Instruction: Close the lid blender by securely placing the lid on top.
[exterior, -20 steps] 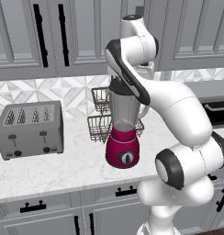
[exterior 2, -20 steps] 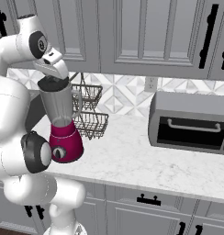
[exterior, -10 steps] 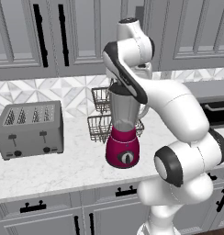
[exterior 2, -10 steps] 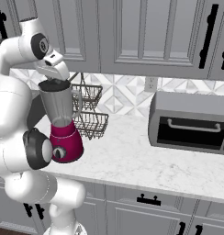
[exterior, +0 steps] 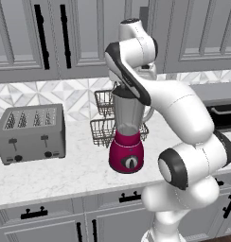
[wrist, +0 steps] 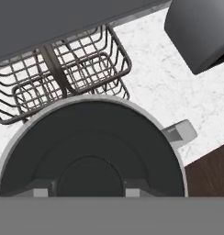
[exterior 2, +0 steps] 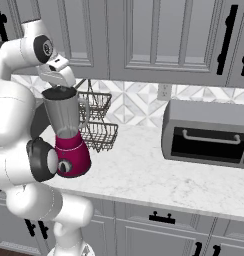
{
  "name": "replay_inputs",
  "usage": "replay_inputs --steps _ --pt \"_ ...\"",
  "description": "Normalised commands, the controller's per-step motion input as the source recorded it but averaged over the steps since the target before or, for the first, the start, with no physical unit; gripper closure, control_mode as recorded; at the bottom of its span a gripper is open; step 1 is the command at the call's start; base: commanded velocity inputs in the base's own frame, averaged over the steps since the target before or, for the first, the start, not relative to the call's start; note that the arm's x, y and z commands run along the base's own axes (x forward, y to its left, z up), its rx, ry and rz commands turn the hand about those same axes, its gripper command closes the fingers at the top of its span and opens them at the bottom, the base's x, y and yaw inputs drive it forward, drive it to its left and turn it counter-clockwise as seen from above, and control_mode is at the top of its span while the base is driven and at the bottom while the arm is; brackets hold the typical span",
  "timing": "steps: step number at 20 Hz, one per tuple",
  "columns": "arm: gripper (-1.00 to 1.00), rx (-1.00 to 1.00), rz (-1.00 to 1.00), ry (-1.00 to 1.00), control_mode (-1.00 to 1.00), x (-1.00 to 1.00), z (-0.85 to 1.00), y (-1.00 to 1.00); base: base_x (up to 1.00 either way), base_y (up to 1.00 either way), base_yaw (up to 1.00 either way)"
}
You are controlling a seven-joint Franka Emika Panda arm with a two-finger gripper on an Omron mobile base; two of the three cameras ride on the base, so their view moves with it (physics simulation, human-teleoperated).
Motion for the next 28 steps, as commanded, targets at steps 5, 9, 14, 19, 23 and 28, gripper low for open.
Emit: replay_inputs --steps 5,9,14,19,23,28 --pt "-1.00 0.00 0.00 0.00 -1.00 -0.34 -0.34 0.00 0.00 0.00 0.00" --pt "-1.00 0.00 0.00 -0.04 -1.00 -0.32 -0.20 -0.01 0.00 0.00 0.00" --pt "-1.00 0.00 0.00 -0.01 -1.00 -0.26 -0.06 -0.01 0.00 0.00 0.00" --pt "-1.00 0.00 0.00 -0.08 -1.00 -0.36 0.00 -0.01 0.00 0.00 0.00" --pt "-1.00 0.00 0.00 -0.14 -1.00 -0.58 0.00 -0.08 0.00 0.00 0.00" --pt "-1.00 0.00 0.00 -0.17 -1.00 -0.72 0.00 -0.14 0.00 0.00 0.00"
